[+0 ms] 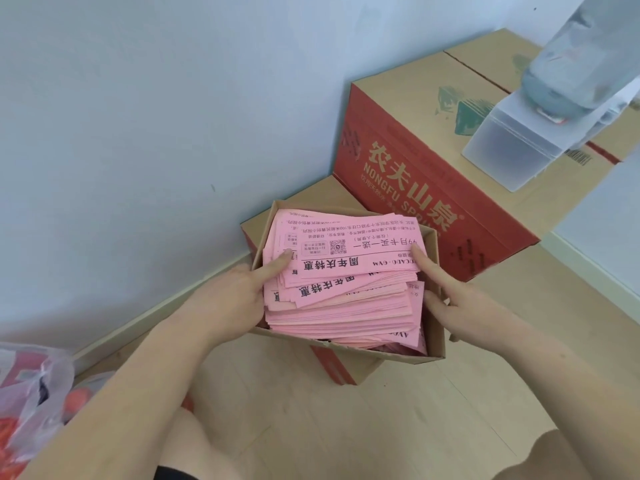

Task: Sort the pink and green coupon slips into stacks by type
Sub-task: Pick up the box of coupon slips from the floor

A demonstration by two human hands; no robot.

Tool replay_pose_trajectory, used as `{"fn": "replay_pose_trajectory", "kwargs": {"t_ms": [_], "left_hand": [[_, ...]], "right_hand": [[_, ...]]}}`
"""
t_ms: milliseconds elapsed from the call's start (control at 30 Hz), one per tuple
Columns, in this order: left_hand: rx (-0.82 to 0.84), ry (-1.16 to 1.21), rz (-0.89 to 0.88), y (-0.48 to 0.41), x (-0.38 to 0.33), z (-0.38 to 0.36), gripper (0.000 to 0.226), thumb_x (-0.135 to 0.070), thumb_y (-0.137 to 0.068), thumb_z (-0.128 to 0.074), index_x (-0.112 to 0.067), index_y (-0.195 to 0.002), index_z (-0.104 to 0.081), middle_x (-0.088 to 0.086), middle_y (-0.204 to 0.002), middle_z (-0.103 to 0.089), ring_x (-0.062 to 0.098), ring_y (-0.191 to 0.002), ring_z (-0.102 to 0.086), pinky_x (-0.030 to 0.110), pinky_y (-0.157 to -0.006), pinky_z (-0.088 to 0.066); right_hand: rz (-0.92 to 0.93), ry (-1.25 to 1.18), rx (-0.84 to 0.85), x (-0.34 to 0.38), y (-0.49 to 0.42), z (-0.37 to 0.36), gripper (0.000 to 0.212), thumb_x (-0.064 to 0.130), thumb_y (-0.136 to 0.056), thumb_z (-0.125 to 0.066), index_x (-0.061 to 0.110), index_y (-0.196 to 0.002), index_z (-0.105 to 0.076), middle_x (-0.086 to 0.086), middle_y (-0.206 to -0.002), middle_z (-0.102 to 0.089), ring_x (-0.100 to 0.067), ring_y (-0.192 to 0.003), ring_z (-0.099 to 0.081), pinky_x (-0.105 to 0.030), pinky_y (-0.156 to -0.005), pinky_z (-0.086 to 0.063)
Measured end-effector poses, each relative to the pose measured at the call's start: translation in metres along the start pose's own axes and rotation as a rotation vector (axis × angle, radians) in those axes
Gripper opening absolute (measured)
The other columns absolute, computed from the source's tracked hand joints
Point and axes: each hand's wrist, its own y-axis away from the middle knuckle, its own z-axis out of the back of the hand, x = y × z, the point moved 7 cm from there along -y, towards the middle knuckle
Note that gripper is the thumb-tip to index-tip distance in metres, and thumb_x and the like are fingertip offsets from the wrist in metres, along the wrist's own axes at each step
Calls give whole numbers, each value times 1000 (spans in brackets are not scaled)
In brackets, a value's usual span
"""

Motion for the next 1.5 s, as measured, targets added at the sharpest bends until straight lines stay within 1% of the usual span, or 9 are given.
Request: {"fn": "replay_pose_trajectory", "kwargs": {"t_ms": [133,267,400,500,767,900,1300,1433,1500], "left_hand": [[-6,88,-12,2,3,5,61,-29,-105,-29,-74,-144,-16,-8,-143,-50,18,-121,-53,33,-103,-44],[27,158,-2,6,9,4,59,-26,-104,-32,-66,-146,-30,-7,-144,-51,15,-117,-55,32,-102,-46],[43,-41,-21,0,1,-4,66,-31,-106,-29,-78,-138,6,4,-134,-49,23,-113,-56,37,-100,-47],[28,-139,-29,-4,0,-11,80,-29,-102,-31,-82,-129,23,5,-134,-47,27,-109,-58,43,-91,-54],[-133,-10,8,10,-2,2,91,-19,-101,-37,-78,-133,24,2,-127,-56,27,-101,-59,45,-87,-53],[-129,69,13,11,-2,4,93,-16,-101,-42,-72,-140,22,3,-127,-63,26,-100,-61,43,-89,-51],[-86,223,96,11,15,-3,79,-25,-107,-42,-52,-155,14,9,-139,-63,32,-115,-62,33,-87,-44],[-4,248,96,13,17,-12,83,-26,-105,-38,-65,-146,23,5,-127,-67,20,-80,-67,37,-76,-59],[27,295,89,15,18,-13,82,-28,-105,-36,-71,-140,24,3,-128,-64,23,-80,-69,40,-65,-62]], "right_hand": [[-52,-233,10,0,4,6,36,70,-101,-28,85,-132,-20,12,-138,-53,-20,-106,-63,-42,-75,-64],[-28,-178,93,4,8,-3,48,90,-85,-22,86,-132,-14,21,-137,-51,-21,-100,-66,-40,-77,-63],[-19,30,60,4,4,-15,58,75,-93,-34,77,-142,-3,0,-93,-67,-14,-73,-64,-31,-72,-58],[-7,70,-32,3,2,-17,58,75,-94,-33,77,-142,0,2,-102,-63,-10,-87,-59,-27,-79,-47],[71,199,-350,0,7,2,57,63,-100,-27,71,-148,2,2,-145,-50,-27,-111,-61,-45,-90,-52],[16,119,-293,-7,9,-8,68,50,-104,-35,65,-149,13,-1,-89,-66,-17,-72,-61,-35,-64,-45],[11,-145,-180,-30,5,-28,80,50,-102,-49,72,-144,15,0,-118,-69,-16,-87,-69,-44,-85,-57],[56,-132,-153,-27,6,-31,78,32,-107,-45,66,-150,10,1,-120,-66,-5,-71,-63,-17,-64,-49],[44,-199,-122,-26,10,-33,74,35,-107,-44,70,-148,8,6,-94,-70,-15,-58,-65,-28,-56,-57]]}}
